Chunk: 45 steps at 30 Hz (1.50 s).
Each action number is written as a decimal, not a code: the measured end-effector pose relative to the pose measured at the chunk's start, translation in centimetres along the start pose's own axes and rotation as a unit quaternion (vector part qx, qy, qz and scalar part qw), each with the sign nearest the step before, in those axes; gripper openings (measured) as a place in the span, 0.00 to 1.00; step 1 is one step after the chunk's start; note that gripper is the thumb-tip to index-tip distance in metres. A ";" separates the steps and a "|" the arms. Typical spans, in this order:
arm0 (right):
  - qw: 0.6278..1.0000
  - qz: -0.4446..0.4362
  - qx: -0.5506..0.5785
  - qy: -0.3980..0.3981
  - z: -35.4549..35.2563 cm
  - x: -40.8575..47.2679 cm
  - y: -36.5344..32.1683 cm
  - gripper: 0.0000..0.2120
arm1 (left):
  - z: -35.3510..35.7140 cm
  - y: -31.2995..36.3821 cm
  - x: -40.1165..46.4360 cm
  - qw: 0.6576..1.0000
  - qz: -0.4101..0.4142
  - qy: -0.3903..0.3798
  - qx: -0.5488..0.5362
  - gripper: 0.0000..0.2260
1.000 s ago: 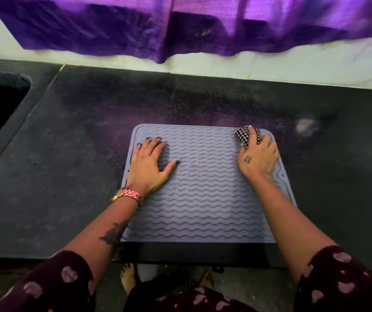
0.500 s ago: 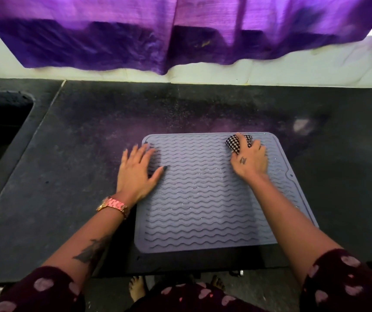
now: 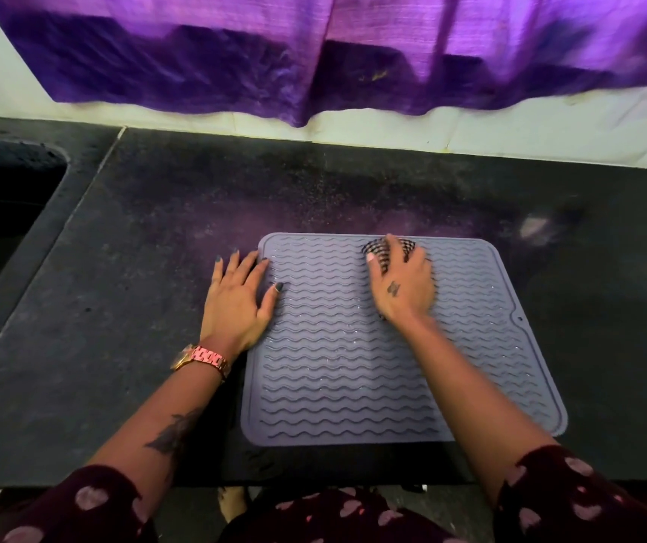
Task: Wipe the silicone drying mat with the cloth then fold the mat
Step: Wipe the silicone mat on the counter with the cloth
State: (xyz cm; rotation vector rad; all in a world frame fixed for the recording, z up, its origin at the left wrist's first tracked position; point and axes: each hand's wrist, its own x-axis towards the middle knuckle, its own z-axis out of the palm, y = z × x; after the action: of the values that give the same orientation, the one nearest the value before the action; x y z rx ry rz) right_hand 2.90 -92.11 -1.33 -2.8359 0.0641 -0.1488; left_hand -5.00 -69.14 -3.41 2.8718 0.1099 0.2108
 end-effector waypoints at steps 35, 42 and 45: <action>0.979 -0.193 0.050 -0.037 3.7 -3.0 -11.8 0.16 | -0.1 -0.1 -0.1 0.994 -0.026 0.039 -0.094 0.33; 0.958 -0.261 0.070 -0.094 2.1 -2.3 -11.0 0.20 | -0.4 -0.2 -0.4 0.987 -0.022 0.066 -0.142 0.32; 0.940 -0.337 0.021 -0.040 2.4 -5.0 -9.1 0.18 | -0.5 -0.4 -0.3 0.984 -0.030 0.073 -0.163 0.32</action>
State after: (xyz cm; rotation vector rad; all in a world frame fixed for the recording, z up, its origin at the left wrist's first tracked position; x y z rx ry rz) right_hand -1.57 -82.42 -1.40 -2.6928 -0.9199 -0.1726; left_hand -5.38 -68.66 -3.06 2.5224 0.1709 0.3892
